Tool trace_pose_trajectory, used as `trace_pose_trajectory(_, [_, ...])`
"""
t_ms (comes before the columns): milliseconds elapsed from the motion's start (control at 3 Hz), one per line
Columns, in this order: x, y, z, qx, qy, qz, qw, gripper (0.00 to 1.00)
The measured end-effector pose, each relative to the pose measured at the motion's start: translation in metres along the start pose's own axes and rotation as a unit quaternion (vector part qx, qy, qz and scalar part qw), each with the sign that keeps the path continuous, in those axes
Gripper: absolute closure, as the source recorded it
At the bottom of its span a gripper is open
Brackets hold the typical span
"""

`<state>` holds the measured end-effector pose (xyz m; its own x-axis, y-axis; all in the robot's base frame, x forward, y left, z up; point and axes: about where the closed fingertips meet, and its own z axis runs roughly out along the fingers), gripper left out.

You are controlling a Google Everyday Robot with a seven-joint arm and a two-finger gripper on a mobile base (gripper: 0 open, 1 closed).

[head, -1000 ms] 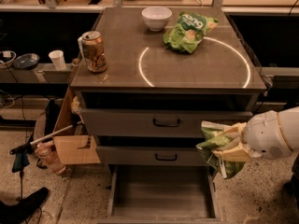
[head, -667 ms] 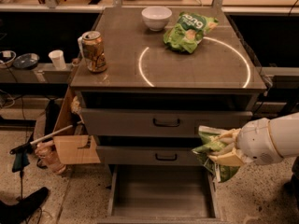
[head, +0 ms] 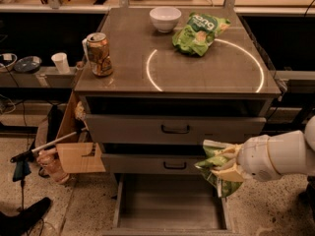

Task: Place green jalapeno chip bag into bottom drawer

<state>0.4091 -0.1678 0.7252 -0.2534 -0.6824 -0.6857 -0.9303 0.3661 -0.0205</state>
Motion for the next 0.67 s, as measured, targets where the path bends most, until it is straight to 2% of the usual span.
trace_pose_trajectory(333, [0.0115,0.0112,0.0282,0.0,0.016,0.006,0.9999,1.0])
trace_pose_trajectory(667, [0.0112,0.012,0.0279,0.004,0.012,0.006,0.9999,1.0])
